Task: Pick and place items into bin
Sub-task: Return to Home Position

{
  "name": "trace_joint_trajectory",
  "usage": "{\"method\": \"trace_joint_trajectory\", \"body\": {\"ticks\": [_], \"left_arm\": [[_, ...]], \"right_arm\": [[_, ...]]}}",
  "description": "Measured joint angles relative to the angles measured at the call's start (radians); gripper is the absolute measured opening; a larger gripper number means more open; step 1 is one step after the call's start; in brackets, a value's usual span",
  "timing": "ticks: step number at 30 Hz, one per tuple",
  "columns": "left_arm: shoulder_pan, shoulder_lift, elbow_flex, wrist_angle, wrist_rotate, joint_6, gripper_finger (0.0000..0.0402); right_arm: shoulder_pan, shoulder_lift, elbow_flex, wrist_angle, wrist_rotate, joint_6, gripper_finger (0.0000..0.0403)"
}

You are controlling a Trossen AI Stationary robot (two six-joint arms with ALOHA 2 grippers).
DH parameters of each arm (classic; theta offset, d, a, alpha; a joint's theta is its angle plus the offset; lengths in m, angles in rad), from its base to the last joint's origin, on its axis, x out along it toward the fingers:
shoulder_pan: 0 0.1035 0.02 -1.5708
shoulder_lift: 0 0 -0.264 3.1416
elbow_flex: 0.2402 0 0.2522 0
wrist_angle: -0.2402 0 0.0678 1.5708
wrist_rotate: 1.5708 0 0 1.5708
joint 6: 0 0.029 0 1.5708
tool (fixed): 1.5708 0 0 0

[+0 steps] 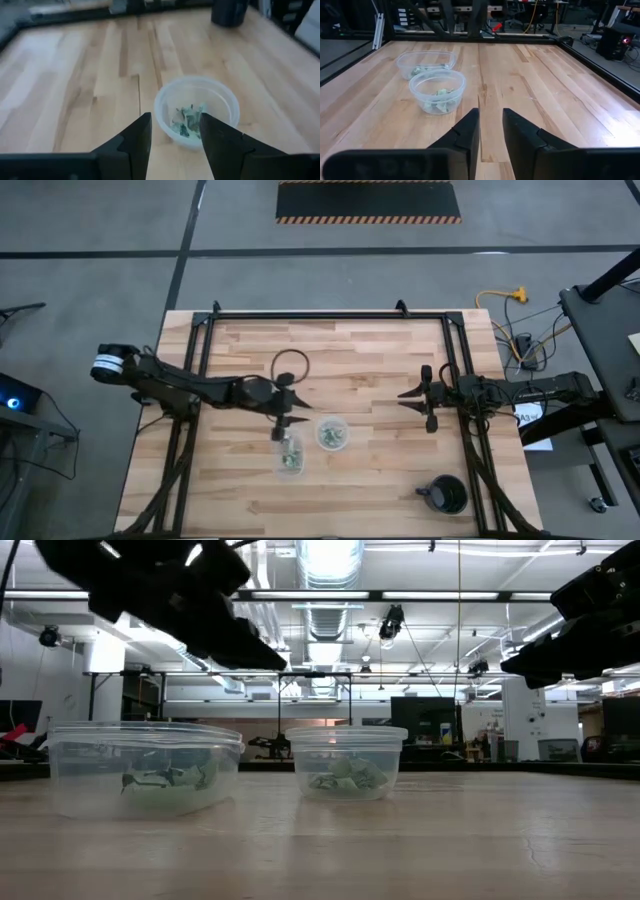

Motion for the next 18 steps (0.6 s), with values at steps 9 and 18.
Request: {"method": "trace_joint_trajectory", "body": {"ticks": [9,18], "left_arm": [[0.051,-0.174,-0.205,0.182,-0.016,-0.064,0.0149],[0.052,-0.395,-0.326,0.185,-0.056,-0.086,0.0149]], "right_arm": [[0.0,0.0,0.0,0.0,0.0,0.0,0.0069],[0.0,0.0,0.0,0.0,0.0,0.0,0.0081]]}}
